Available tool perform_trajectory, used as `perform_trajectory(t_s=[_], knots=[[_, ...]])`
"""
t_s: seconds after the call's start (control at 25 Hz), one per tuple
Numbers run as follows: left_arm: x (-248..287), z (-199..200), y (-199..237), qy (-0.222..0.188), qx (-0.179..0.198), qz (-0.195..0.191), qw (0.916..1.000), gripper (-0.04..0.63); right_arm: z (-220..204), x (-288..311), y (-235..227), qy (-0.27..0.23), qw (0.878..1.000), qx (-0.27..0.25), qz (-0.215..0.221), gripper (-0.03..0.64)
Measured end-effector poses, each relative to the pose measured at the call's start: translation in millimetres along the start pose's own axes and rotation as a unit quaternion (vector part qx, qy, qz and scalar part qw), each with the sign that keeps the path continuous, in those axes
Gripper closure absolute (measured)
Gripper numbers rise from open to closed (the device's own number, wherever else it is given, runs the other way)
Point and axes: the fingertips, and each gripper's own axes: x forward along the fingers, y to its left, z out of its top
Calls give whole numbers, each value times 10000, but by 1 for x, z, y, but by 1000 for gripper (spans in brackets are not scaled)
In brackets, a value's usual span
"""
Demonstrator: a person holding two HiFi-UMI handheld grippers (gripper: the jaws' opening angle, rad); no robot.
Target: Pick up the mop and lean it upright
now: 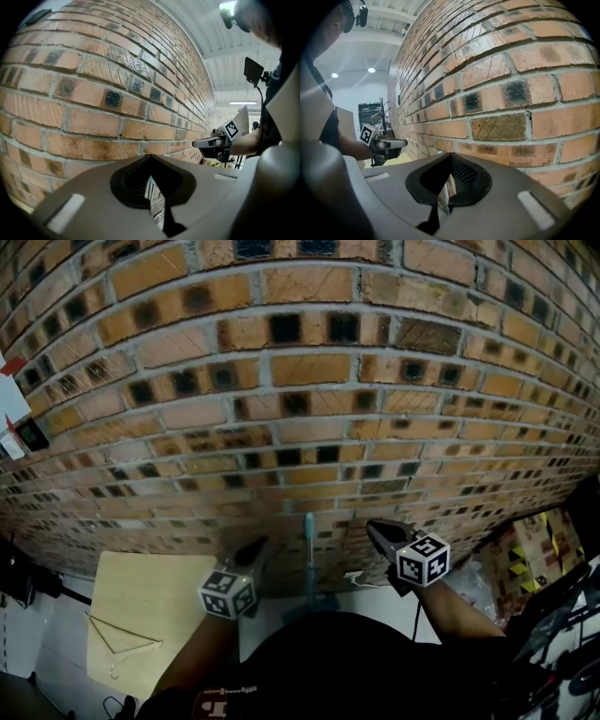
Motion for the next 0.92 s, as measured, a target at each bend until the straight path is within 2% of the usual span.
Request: perform_trajectory(t_s=[0.92], knots=[[-3,-10,1,49,-143,60,9999,594,-10,4,4,130,9998,-68,94,604]])
